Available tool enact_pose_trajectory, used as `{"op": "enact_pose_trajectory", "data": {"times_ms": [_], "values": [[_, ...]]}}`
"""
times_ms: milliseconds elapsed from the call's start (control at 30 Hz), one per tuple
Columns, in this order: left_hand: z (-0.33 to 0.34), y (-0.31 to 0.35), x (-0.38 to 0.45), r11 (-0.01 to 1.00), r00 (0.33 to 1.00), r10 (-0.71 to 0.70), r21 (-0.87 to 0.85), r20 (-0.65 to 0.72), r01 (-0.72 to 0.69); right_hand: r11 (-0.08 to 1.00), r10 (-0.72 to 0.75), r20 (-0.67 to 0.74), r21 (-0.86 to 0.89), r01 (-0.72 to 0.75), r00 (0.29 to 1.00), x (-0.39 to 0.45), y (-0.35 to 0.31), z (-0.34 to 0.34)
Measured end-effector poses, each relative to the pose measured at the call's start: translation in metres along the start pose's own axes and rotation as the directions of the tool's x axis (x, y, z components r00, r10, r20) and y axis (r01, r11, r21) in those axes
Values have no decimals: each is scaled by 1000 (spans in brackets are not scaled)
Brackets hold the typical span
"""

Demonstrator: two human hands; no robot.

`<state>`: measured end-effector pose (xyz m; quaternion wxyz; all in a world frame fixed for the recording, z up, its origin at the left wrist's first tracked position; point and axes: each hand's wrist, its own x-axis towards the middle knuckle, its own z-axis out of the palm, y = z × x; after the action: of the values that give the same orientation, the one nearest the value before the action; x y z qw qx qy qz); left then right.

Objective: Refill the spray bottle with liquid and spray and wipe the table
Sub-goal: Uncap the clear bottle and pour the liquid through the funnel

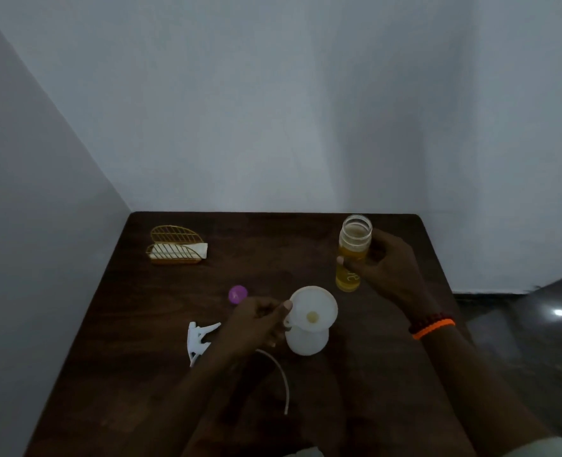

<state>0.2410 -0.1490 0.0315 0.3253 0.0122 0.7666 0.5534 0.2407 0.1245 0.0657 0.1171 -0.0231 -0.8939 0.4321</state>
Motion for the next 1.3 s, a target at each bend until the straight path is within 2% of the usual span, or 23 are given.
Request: {"op": "enact_pose_trajectory", "data": {"times_ms": [133, 433, 700, 1000, 1300], "values": [[8, 5, -5, 998, 997, 53, 19, -49, -52, 1000, 0, 17, -8, 0, 1000, -24, -1, -12], [11, 6, -4, 996, 996, 65, 71, -62, -61, 999, -31, 76, -42, 35, 997, -58, -1, -18], [12, 5, -7, 991, 992, 109, 84, -68, -104, 982, -69, 135, -166, 91, 988, -72, 12, -9], [12, 3, -8, 993, 992, 112, 39, -64, -110, 917, -18, 203, -387, 98, 979, -73, 16, -7], [12, 3, -9, 992, 990, 124, 34, -68, -122, 867, 1, 236, -485, 117, 972, -74, 13, -5]]}}
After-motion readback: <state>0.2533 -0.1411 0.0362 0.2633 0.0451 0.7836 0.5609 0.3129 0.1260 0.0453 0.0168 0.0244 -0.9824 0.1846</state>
